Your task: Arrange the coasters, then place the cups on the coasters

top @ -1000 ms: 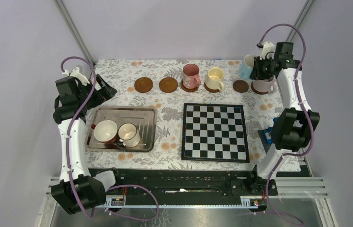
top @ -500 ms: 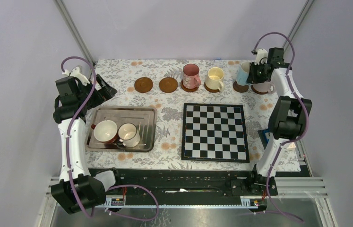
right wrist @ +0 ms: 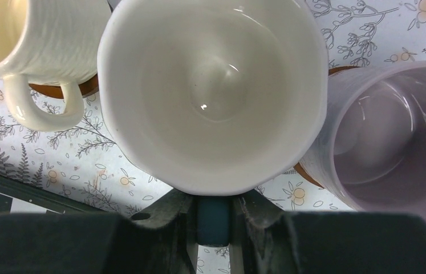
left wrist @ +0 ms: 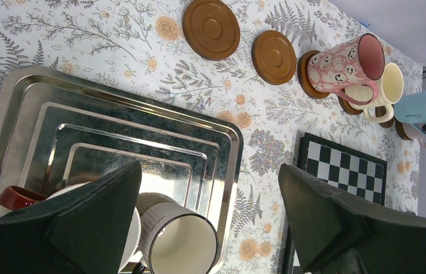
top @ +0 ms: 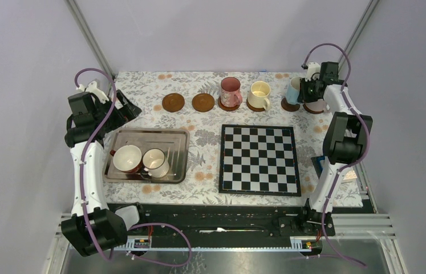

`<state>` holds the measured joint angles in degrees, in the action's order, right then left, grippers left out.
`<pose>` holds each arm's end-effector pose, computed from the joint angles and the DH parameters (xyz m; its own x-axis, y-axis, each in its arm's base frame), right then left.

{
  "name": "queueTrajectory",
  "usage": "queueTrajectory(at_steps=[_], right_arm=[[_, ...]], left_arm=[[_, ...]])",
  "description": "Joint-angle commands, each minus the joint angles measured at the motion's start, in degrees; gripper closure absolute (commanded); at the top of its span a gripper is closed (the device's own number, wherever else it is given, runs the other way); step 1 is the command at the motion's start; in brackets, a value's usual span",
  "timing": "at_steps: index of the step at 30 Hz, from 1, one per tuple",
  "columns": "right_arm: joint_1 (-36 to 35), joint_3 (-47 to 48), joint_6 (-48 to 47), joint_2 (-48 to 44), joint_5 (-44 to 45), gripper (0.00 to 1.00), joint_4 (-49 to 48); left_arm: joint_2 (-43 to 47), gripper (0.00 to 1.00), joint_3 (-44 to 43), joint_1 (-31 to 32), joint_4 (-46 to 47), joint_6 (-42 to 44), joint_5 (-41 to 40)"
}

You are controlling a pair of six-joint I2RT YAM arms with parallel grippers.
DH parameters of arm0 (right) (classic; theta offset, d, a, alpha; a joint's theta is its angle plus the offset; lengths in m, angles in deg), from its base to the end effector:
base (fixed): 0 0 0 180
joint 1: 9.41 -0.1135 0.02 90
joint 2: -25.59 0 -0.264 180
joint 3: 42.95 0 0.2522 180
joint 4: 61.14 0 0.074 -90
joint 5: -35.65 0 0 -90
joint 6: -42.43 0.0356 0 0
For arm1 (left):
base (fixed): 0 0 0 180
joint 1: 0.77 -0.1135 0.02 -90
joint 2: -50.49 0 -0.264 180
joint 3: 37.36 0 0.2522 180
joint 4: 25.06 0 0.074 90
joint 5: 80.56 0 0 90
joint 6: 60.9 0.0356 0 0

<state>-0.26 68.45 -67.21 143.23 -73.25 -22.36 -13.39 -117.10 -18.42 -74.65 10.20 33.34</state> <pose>0.4652 -0.0632 0.2438 -0.6323 -0.2202 -0.7427 -0.3059 0.9518 -0.0218 0.2283 0.0575 0.3603 -0.5148 -0.4746 -0.7140 -0.1299 0.8664 -0.4822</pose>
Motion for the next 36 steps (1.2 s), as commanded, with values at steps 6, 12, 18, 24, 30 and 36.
queueTrajectory(at_steps=[6, 12, 18, 24, 30, 36], right_arm=[[-0.42, 0.64, -0.77, 0.49, -0.06, 1.0, -6.22], [-0.95, 0.41, -1.43, 1.41, 0.94, 1.0, -6.57], [-1.79, -0.06, -1.88, 1.93, 1.3, 1.0, -6.26], [-2.27, -0.89, -1.6, 1.75, 0.78, 1.0, -6.05], [-2.62, -1.66, -0.93, 1.04, -0.81, 1.0, -5.5], [-2.99, -1.76, -0.62, 0.91, -2.2, 1.0, -4.44]], left_arm=[[0.15, 0.01, -0.16, -0.36, 3.49, 0.63, 0.61], [0.27, 0.01, -0.11, -0.37, 3.49, 0.61, 0.64], [0.38, 0.01, 0.03, -0.37, 3.49, 0.7, 0.42], [0.42, 0.01, 0.05, -0.37, 3.49, 0.7, 0.36], [0.51, 0.01, 0.06, -0.35, 3.49, 0.7, 0.3], [0.5, 0.01, 0.07, -0.36, 3.42, 0.62, 0.44]])
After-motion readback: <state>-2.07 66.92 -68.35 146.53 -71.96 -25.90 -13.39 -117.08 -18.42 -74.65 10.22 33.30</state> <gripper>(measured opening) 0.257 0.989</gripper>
